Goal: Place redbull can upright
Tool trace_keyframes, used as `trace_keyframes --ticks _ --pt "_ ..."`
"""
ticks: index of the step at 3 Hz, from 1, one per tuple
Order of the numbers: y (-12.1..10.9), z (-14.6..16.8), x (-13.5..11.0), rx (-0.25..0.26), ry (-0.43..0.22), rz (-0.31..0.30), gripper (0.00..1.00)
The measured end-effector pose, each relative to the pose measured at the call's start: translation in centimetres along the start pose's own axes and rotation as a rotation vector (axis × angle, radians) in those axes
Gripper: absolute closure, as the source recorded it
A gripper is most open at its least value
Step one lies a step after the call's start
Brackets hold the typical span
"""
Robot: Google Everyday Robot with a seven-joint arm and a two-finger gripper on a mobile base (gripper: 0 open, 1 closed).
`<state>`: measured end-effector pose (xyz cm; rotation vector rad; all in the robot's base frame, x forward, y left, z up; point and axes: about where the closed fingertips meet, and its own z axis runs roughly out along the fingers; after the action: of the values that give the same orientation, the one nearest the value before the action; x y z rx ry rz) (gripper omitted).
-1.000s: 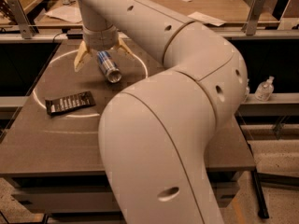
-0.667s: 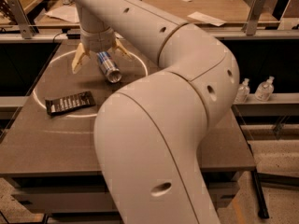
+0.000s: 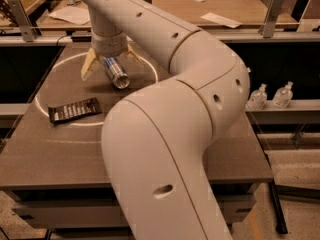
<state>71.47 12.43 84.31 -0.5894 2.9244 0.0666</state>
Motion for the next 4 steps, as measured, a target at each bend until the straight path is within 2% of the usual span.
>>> trace_keyframes --ticks 1,2,4 --pt "-2.2 0.1 0.1 -0.014 0.008 0.027 0.17" --pt "-3.2 0.3 0.2 -0.02 0.026 0.017 0.41" --pt "-2.2 1.0 0.1 -0.024 0.06 -0.05 0.87"
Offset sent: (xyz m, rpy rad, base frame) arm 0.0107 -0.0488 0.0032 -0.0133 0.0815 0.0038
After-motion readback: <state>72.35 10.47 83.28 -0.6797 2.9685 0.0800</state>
